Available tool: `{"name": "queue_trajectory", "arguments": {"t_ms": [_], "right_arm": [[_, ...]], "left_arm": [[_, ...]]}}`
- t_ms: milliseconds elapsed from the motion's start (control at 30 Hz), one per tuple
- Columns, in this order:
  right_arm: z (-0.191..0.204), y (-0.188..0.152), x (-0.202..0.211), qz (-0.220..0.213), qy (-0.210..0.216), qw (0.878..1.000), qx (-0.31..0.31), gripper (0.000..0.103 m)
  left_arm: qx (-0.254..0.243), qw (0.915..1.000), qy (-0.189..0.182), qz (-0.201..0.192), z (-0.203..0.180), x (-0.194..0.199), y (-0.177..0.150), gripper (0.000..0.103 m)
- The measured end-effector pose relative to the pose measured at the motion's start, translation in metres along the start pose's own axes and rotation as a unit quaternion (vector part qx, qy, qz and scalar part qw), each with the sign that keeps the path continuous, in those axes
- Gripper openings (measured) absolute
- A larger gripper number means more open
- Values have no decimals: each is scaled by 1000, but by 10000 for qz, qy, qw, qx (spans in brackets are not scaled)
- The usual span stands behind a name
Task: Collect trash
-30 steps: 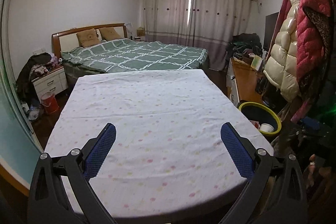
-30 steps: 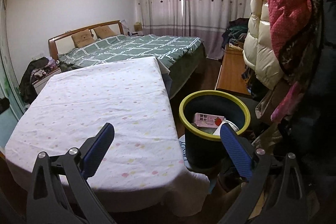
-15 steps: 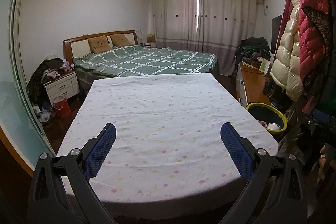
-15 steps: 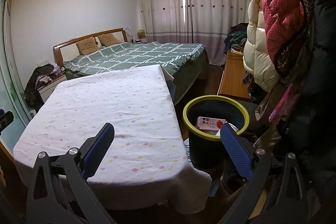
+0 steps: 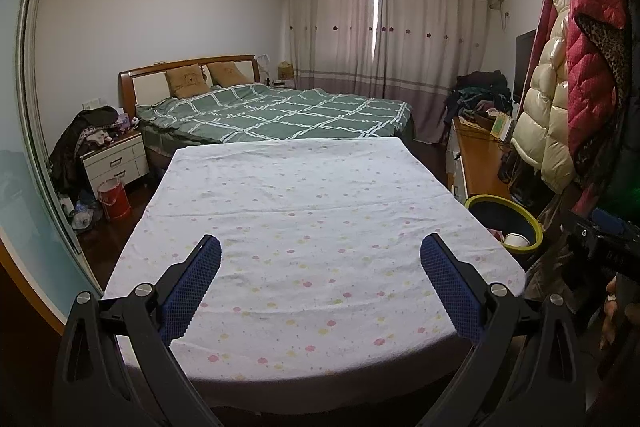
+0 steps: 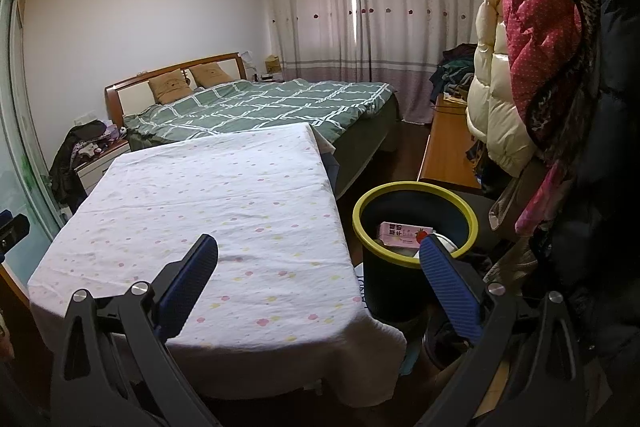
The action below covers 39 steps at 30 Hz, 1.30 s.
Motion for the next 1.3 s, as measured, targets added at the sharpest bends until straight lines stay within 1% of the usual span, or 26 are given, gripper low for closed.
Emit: {"name": "queue_trajectory", "arguments": {"t_ms": [1300], "right_arm": [[4,-1,-4,43,65,10000,-46,96]], "left_arm": [[-21,10000,16,36,0,-1,-5,98]]}}
Point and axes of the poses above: each gripper's, at about its wrist camera, not at the fingertips, and x roughly against the way its jaws point, z to its left, y to its top, the point moved 3 cm from there along -x, roughly the way its jaws point, and after that the axes turned 1 degree about -x, right-handed, at the moved point
